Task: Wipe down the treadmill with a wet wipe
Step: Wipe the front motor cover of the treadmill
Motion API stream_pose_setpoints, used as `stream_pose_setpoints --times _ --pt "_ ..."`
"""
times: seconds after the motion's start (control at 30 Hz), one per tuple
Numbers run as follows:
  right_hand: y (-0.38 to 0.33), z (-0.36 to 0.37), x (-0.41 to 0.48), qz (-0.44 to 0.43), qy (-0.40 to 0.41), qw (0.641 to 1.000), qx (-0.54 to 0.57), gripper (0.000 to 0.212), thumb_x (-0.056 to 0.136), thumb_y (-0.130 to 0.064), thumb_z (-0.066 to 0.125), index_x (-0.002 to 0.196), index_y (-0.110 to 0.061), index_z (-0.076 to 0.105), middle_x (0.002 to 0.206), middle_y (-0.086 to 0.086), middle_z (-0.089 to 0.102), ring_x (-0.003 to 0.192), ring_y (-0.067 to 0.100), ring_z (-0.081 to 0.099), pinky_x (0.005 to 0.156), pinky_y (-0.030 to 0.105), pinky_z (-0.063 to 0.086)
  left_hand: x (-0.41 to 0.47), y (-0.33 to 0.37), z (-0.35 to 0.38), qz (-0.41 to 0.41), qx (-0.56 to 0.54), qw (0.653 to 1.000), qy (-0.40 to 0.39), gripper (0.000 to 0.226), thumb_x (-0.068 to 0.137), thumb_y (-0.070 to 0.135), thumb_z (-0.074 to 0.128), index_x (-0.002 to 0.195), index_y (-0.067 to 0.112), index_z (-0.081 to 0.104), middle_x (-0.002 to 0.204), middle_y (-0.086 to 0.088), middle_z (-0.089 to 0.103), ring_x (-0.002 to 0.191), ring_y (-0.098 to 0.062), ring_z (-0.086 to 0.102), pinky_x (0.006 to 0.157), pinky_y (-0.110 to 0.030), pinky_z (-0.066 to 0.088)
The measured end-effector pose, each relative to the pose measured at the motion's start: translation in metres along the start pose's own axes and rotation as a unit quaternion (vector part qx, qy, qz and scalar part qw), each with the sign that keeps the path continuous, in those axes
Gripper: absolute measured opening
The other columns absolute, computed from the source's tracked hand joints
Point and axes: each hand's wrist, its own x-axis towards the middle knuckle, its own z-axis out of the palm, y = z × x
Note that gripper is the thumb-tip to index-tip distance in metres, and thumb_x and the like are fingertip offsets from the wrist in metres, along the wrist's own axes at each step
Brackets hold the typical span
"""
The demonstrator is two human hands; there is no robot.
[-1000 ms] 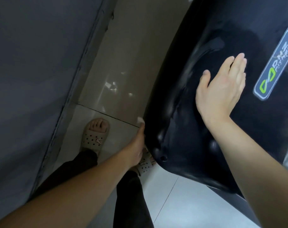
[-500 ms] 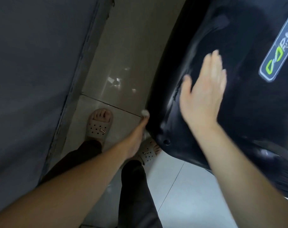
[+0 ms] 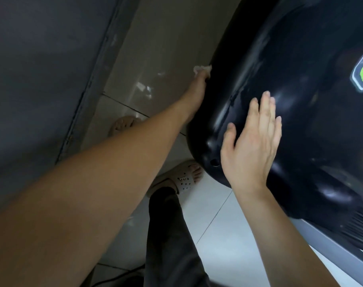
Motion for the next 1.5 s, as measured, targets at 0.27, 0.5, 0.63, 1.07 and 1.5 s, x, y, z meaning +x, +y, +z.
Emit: stream_pose_setpoints --times 0.27,0.5,0.63,1.07,1.5 --pt "-0.001 0.004 -0.002 -0.005 0.012 1.000 -0.002 0.060 0.103 -0.026 0.046 0.156 -0.002 0.033 0.169 0.012 0.018 0.158 0.024 0.011 0.127 0.049 0.013 -0.067 -0.129 0.002 -0.140 -0.159 0.977 0.008 0.073 0.095 0.082 0.018 0.124 0.035 0.066 0.131 0.002 0.070 0.117 -0.015 0.066 0.101 -0.036 0.052" --pt "0.008 -0.006 0.001 -0.016 0.008 0.998 0.065 0.055 0.107 -0.033 0.031 0.152 -0.004 0.042 0.166 0.010 0.028 0.156 0.022 0.019 0.127 0.046 0.016 -0.036 -0.012 -0.005 -0.015 -0.053 0.997 -0.060 0.067 0.104 0.068 0.020 0.128 0.024 0.065 0.112 0.005 0.077 0.098 -0.005 0.074 0.089 -0.021 0.058" --pt "0.013 -0.008 -0.008 -0.009 0.023 0.990 0.138 0.052 0.108 -0.030 0.033 0.150 -0.003 0.045 0.164 0.010 0.034 0.154 0.022 0.026 0.126 0.046 0.018 -0.038 0.014 0.009 0.060 0.060 0.995 -0.053 0.081 0.096 0.080 0.020 0.155 0.029 0.044 0.152 0.008 0.053 0.132 -0.003 0.053 0.117 -0.027 0.036" --pt "-0.005 -0.014 -0.117 0.341 0.010 0.853 0.396 0.037 0.104 -0.031 0.036 0.111 -0.020 0.070 0.110 -0.013 0.073 0.109 0.000 0.061 0.099 0.028 0.047 -0.075 -0.093 0.003 -0.219 -0.215 0.952 0.013 0.099 0.087 0.090 0.018 0.131 0.016 0.068 0.133 -0.012 0.069 0.121 -0.034 0.064 0.107 -0.049 0.048" --pt "-0.025 0.128 -0.099 0.560 -0.163 0.343 0.736 0.017 0.103 -0.014 0.045 0.105 -0.013 0.062 0.120 0.013 0.067 0.104 0.029 0.065 0.096 0.046 0.051 -0.043 -0.097 -0.039 -0.201 0.041 0.979 0.006 0.060 0.103 0.063 0.029 0.124 0.017 0.062 0.113 -0.012 0.068 0.106 -0.029 0.063 0.097 -0.037 0.044"
